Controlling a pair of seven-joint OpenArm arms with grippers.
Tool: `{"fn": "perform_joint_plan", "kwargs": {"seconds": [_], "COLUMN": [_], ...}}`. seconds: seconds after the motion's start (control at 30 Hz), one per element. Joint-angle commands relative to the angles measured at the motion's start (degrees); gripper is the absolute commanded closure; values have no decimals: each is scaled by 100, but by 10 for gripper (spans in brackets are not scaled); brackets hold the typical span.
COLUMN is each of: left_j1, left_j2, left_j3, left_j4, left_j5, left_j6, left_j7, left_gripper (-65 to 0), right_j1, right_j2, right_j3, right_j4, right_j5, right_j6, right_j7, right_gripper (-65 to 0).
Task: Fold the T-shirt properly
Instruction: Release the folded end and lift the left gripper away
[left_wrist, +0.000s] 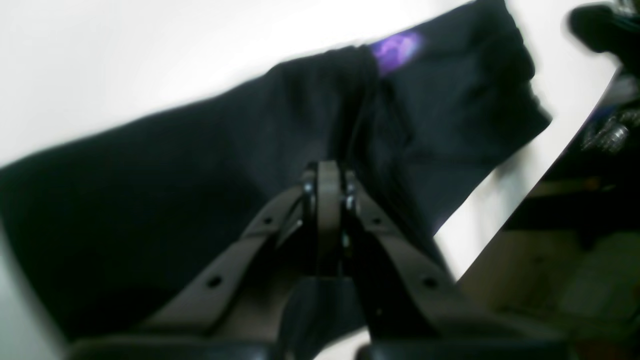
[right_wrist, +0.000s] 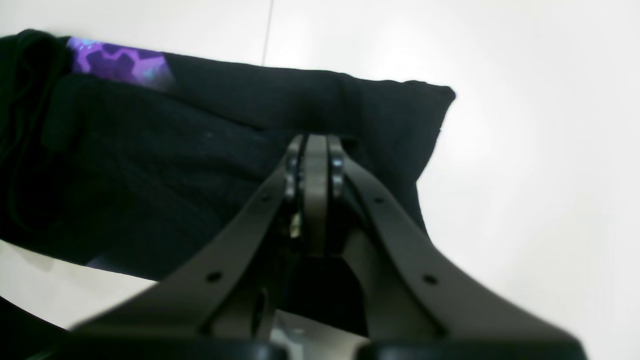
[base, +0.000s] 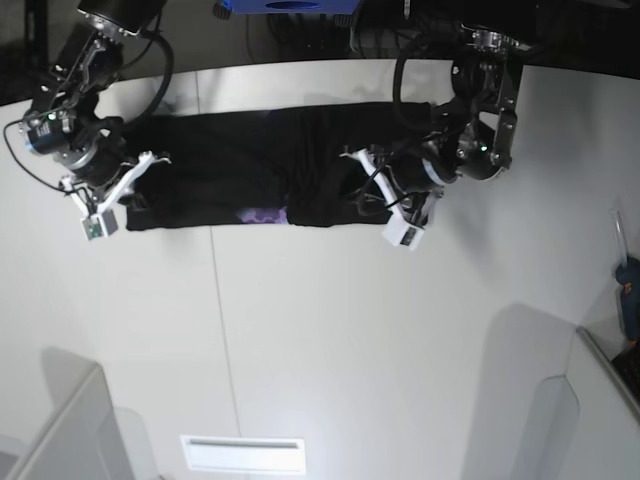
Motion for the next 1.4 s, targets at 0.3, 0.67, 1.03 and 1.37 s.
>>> {"fn": "perform_joint_plan", "kwargs": {"seconds": [0.3,0.67,1.03,1.37], "left_j1": [-673,-1103,-1473,-541], "left_j2": [547,1083,1453,275], "left_j3": [740,1337,1566,441], "left_j4": [-1122,-1817,-2160,469], "left_j5": [-88,-88,-97,-97], "left_j6": [222,231,213,213], "left_j7": [-60,-87,-104,-96], "left_gripper": [0,0,0,0], "right_j1": [29,29,38,328], "right_j2": [53,53,53,97], "right_j3": [23,23,31,788], "right_j4": [89,89,89,89], "right_j5": [92,92,92,92], "right_j6": [11,11,11,11], "right_j7": [99,99,99,-393], "right_gripper": [0,0,0,0]}}
